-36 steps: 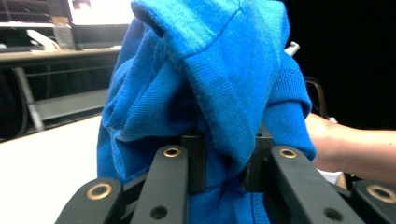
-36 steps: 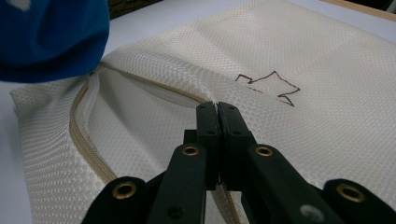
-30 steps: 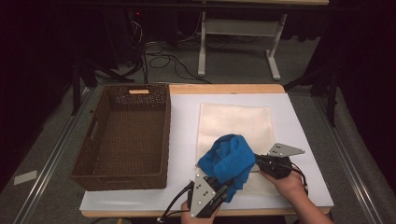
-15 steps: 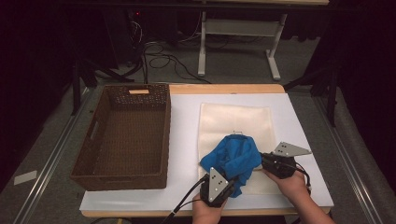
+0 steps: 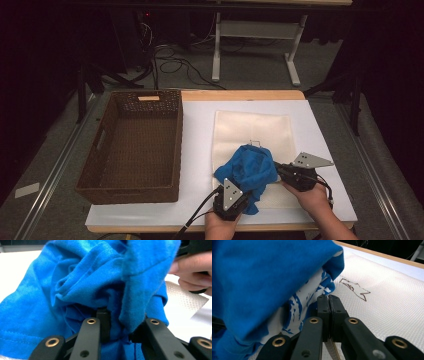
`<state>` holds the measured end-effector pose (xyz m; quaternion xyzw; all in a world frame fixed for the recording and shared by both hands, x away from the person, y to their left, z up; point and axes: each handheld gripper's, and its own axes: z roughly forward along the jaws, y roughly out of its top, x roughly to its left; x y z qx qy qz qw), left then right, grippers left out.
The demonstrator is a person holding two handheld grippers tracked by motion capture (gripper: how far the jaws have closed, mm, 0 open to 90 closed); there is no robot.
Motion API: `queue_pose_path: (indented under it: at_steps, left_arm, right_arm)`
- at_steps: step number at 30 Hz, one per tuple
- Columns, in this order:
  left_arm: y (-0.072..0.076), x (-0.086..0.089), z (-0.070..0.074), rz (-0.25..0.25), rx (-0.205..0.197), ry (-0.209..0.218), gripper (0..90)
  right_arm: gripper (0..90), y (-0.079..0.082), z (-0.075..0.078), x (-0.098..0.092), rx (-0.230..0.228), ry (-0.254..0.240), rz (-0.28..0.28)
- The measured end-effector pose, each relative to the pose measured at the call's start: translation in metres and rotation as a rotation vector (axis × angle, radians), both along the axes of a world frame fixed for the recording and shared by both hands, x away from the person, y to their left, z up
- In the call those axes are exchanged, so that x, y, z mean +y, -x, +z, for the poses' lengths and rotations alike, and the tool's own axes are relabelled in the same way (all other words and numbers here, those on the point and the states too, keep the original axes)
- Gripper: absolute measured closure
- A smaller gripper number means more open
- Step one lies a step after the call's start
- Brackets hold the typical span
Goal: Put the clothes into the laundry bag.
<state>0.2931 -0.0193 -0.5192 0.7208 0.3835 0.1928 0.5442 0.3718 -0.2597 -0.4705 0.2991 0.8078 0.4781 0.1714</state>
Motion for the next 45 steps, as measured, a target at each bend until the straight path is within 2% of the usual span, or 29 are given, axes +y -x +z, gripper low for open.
queue_pose_path:
  at_steps: [4,6,8,12,15,20,22,24,25,26,28,30,31,35,37,39,43,45]
  left_arm:
    - [-0.005,-0.003,0.000,0.009,0.048,-0.024,74.1]
    - [-0.009,-0.006,0.000,0.004,0.086,-0.054,72.9]
    - [-0.012,-0.007,0.000,0.000,0.105,-0.055,70.8]
    - [-0.010,-0.005,0.002,-0.012,0.106,-0.046,57.7]
    - [-0.005,-0.004,0.006,0.002,0.098,-0.041,45.6]
    - [0.008,-0.005,0.019,0.043,0.030,-0.029,32.7]
    - [0.009,-0.009,0.026,0.026,0.003,-0.034,32.5]
    - [0.009,-0.013,0.032,0.003,-0.021,-0.047,38.5]
    - [0.009,-0.015,0.034,-0.016,-0.031,-0.049,45.5]
    - [0.007,-0.016,0.035,-0.026,-0.036,-0.047,57.0]
    - [0.001,-0.020,0.034,-0.036,-0.013,-0.055,69.9]
    - [-0.007,-0.023,0.028,-0.028,0.020,-0.073,74.0]
    - [-0.013,-0.025,0.023,-0.022,0.051,-0.083,74.8]
    - [-0.029,-0.030,0.009,-0.006,0.154,-0.117,74.8]
    - [-0.031,-0.030,0.006,-0.005,0.180,-0.099,72.1]
    - [-0.030,-0.029,0.005,-0.006,0.179,-0.088,67.6]
    - [-0.022,-0.023,0.008,-0.012,0.160,-0.061,50.0]
    - [-0.014,-0.019,0.010,-0.011,0.124,-0.068,42.2]
  right_arm:
    - [89.7,0.001,0.002,0.000,-0.005,-0.013,0.002]
    - [89.7,0.002,0.004,0.000,-0.011,-0.016,0.005]
    - [89.7,0.003,0.005,-0.001,-0.013,-0.025,0.002]
    - [89.7,0.003,0.006,-0.001,-0.011,-0.031,-0.002]
    - [89.7,0.003,0.006,-0.001,-0.013,-0.031,-0.001]
    - [89.7,0.003,0.006,-0.001,-0.014,-0.029,0.007]
    - [89.7,0.004,0.006,-0.001,-0.016,-0.026,0.009]
    - [89.7,0.004,0.006,-0.001,-0.013,-0.028,0.009]
    - [89.7,0.004,0.006,0.000,-0.012,-0.029,0.010]
    - [89.7,0.004,0.006,0.000,-0.010,-0.029,0.010]
    - [89.7,0.004,0.006,0.000,-0.010,-0.029,0.008]
    - [89.7,0.004,0.006,0.000,-0.009,-0.030,0.008]
    - [89.7,0.004,0.006,-0.001,-0.009,-0.028,0.010]
    - [89.7,0.004,0.006,-0.002,-0.013,-0.034,0.014]
    - [89.7,0.006,0.008,-0.003,-0.017,-0.042,0.017]
    - [89.7,0.006,0.009,-0.004,-0.025,-0.043,0.019]
    - [89.7,0.006,0.009,-0.005,-0.018,-0.052,0.011]
    - [89.6,0.006,0.009,-0.005,-0.020,-0.051,0.010]
